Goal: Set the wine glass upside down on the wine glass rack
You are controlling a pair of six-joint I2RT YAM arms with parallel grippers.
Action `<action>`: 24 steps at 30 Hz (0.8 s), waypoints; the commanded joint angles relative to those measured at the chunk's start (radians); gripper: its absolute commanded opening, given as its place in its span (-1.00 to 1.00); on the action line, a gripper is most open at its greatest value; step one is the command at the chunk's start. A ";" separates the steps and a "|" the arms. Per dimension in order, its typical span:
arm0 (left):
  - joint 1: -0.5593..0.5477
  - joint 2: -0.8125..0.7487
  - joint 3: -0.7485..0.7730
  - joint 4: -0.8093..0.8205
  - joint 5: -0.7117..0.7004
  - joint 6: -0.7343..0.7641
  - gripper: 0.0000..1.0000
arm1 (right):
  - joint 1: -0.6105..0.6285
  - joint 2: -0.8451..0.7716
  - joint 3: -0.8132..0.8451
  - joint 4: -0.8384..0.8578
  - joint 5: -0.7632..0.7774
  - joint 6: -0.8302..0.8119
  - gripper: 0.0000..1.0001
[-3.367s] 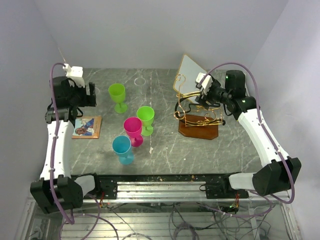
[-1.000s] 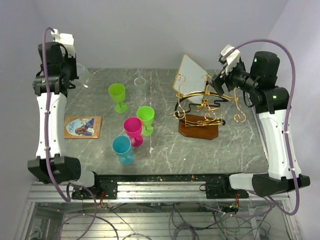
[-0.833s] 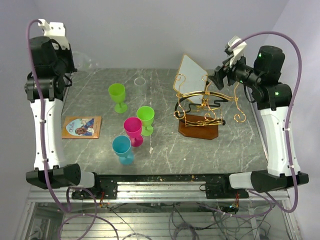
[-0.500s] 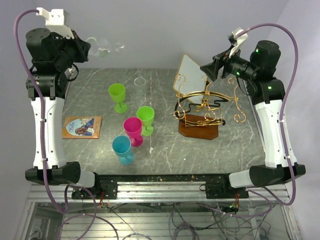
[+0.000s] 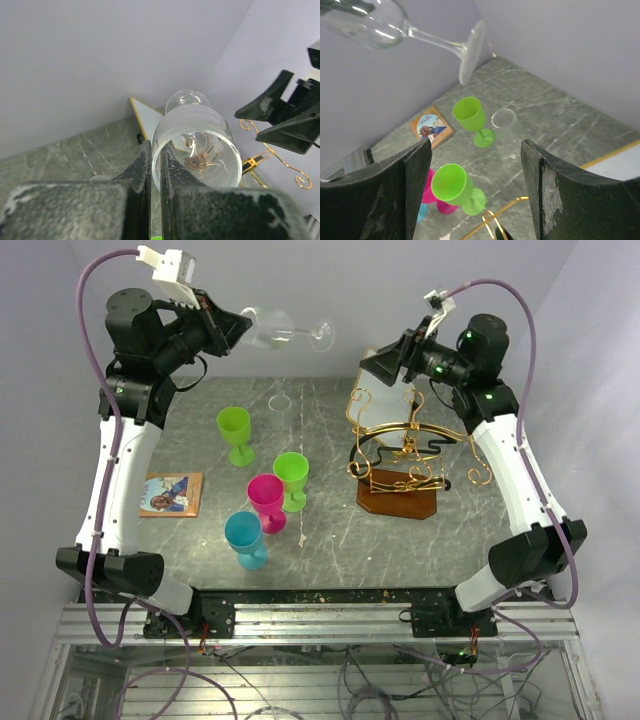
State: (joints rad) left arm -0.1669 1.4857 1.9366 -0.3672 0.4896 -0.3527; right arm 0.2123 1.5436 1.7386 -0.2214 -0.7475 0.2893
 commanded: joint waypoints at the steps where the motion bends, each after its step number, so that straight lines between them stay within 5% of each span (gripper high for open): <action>1: -0.040 0.004 -0.015 0.114 0.072 -0.051 -0.86 | 0.054 0.044 0.006 0.109 -0.018 0.099 0.44; 8: -0.079 0.008 -0.026 0.110 0.077 -0.050 -0.86 | 0.111 0.099 0.045 0.084 0.064 0.096 0.38; 24: -0.106 -0.017 -0.065 0.108 0.081 -0.034 -0.86 | 0.111 0.110 0.043 0.115 0.056 0.142 -0.51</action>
State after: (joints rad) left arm -0.2623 1.5070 1.8721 -0.3252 0.5465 -0.3820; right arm 0.3229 1.6558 1.7580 -0.1379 -0.6918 0.4156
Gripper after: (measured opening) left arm 0.105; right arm 0.299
